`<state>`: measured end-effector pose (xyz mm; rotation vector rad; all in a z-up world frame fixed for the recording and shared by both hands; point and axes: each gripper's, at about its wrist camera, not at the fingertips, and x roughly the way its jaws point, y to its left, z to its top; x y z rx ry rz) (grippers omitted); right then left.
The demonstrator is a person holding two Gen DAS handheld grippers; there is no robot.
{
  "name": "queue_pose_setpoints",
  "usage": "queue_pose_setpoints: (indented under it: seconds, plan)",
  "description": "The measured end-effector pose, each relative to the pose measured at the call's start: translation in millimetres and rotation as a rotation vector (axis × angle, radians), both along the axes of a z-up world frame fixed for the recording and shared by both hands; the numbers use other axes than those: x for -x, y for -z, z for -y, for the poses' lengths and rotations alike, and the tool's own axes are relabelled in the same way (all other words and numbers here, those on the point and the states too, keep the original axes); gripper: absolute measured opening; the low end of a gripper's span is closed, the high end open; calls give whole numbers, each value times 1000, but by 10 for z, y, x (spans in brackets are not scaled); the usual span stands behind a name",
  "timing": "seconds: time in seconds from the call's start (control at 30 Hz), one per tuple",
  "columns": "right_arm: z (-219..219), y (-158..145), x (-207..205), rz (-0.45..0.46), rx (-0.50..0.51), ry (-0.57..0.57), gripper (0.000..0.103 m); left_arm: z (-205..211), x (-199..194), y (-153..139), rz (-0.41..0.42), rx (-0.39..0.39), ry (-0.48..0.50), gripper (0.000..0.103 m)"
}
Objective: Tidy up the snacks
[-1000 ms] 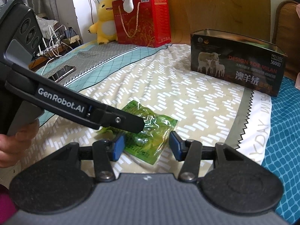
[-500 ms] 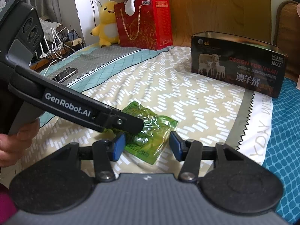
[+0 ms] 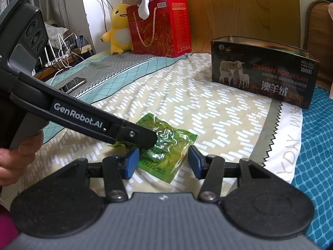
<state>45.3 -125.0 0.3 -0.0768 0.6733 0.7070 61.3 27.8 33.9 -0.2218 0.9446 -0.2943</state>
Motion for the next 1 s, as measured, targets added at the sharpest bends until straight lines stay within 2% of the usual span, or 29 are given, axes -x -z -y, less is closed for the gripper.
queue_pose_setpoints:
  seconds: [0.77,1.0]
  plan:
    - [11,5,5,7,-13,8,57,5,-27,7,-2,1,1,36]
    - [-91,45,88,91,64,-15,66,15,-48,3,-13,12,0,34]
